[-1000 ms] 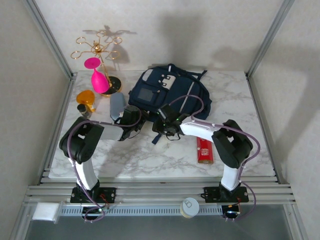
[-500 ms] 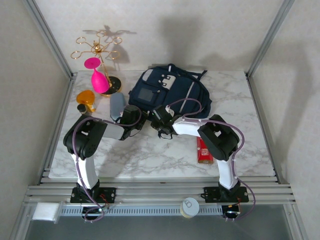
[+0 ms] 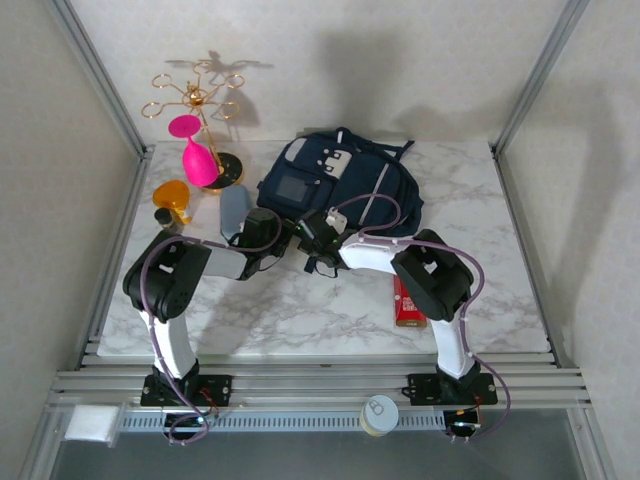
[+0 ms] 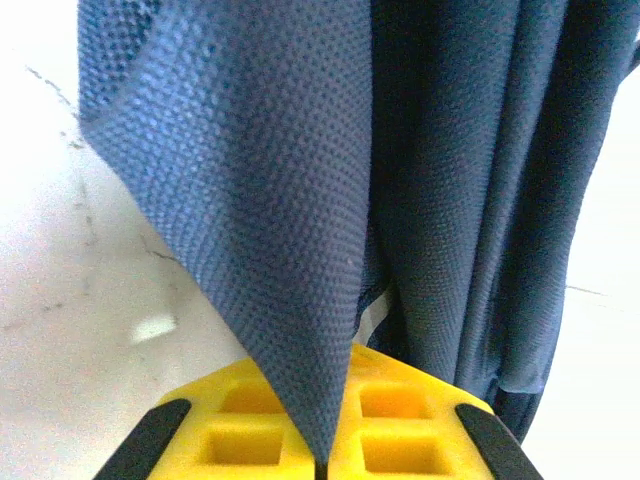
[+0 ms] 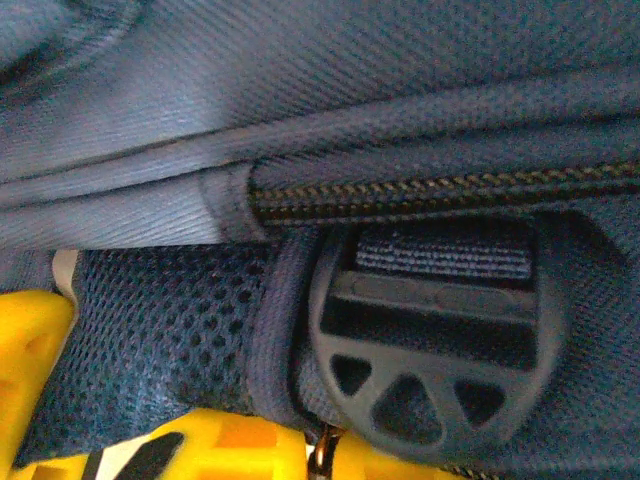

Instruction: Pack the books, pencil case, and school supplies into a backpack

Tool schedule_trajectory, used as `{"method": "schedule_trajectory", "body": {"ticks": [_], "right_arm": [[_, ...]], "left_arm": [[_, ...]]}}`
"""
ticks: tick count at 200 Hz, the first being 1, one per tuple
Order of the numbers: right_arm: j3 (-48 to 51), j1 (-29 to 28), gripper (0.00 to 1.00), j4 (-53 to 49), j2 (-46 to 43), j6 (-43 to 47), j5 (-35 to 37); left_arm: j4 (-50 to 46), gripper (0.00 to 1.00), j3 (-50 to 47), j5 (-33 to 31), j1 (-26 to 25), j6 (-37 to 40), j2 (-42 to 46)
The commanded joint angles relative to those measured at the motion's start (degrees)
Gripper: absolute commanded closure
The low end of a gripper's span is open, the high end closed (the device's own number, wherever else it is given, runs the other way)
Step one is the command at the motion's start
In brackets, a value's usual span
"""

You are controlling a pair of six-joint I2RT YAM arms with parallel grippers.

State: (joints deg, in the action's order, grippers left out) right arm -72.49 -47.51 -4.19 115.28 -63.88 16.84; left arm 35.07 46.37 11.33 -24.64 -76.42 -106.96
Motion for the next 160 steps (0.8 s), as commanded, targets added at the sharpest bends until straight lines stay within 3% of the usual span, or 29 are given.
{"method": "schedule_trajectory", "body": {"ticks": [1, 71, 136, 160], "right_arm": [[2.85, -0.06, 0.96, -3.22, -5.39, 2.62, 3.36], [14.41, 1.99, 1.00, -9.03, -16.31, 8.24, -7.75], [22.84, 2.70, 1.00, -16.10, -27.06, 12.62, -7.92], [22.58, 2.40, 1.00, -13.15, -27.90, 16.77, -12.29]], "left_arm": [[0.88, 1.00, 1.06, 1.15, 0.33, 1.47, 3.80], [-4.27, 1.00, 4.13, 0.20, 4.36, 5.41, 4.47], [-11.82, 1.00, 10.46, -1.17, 6.94, 10.97, 2.15], [-10.87, 1.00, 10.00, -0.94, 6.04, 10.97, 2.73]]}}
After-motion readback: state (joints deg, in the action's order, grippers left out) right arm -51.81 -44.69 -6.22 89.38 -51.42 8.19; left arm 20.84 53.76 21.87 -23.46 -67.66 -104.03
